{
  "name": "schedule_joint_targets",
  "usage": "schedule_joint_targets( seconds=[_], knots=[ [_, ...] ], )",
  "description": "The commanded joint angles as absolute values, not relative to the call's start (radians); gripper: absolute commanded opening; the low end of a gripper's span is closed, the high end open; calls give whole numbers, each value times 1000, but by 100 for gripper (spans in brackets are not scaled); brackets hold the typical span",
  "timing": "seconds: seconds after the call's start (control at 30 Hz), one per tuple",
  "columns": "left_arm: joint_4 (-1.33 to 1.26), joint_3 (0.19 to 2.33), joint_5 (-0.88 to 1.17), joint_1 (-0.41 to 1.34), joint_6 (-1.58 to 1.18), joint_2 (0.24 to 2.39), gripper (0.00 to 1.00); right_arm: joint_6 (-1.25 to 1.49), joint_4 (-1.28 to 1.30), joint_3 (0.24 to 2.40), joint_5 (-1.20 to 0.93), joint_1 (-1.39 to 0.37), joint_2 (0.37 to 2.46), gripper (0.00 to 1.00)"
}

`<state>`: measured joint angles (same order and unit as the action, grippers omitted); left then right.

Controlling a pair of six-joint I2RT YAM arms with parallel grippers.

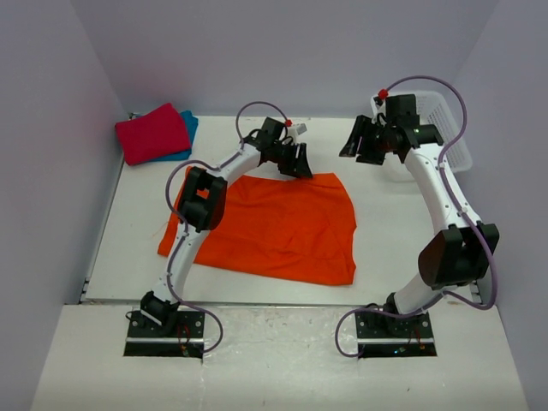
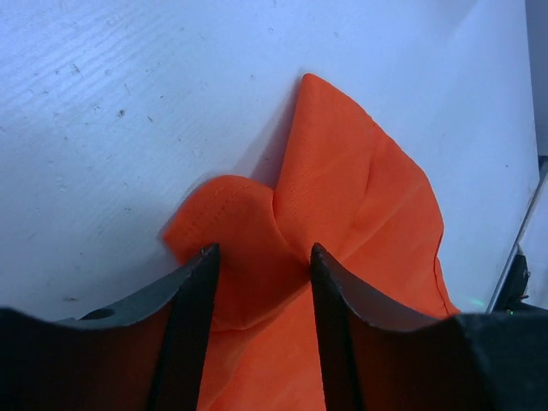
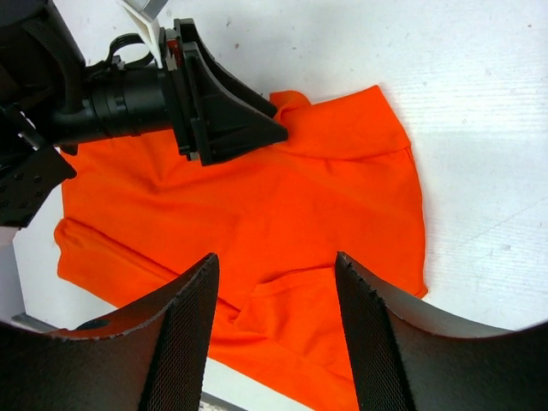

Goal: Fold and stack the t-shirts
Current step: Grap the side of the flattened tshirt furthest away from the robot with both arms

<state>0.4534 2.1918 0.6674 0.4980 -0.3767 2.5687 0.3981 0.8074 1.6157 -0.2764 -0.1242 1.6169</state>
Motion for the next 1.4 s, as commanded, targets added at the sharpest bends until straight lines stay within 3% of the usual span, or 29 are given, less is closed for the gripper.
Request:
schedule_joint_targets(
  seconds=[0.0,0.03,0.07,0.13,0.73,1.37],
  knots=[
    [397,2217,738,499,-362,2580,46,377,804,1614,-249,-123,1594,58],
    [394,2215,736,502,-362,2579,38,376,804,1608,-249,-123,1597,58],
    [393,2214,730,502,-361,2571,16,376,804,1605,-247,-123,1606,58],
    [382,2200,704,509,-339,2554,0,374,804,1591,-245,-123,1615,58],
    [166,1786,543,643,-187,2085,0,414,721,1451,-299,-123,1677,58],
    [-101,930,425,699,-366,1684,0,449,733,1321,-221,-153,1612,58]
  ],
)
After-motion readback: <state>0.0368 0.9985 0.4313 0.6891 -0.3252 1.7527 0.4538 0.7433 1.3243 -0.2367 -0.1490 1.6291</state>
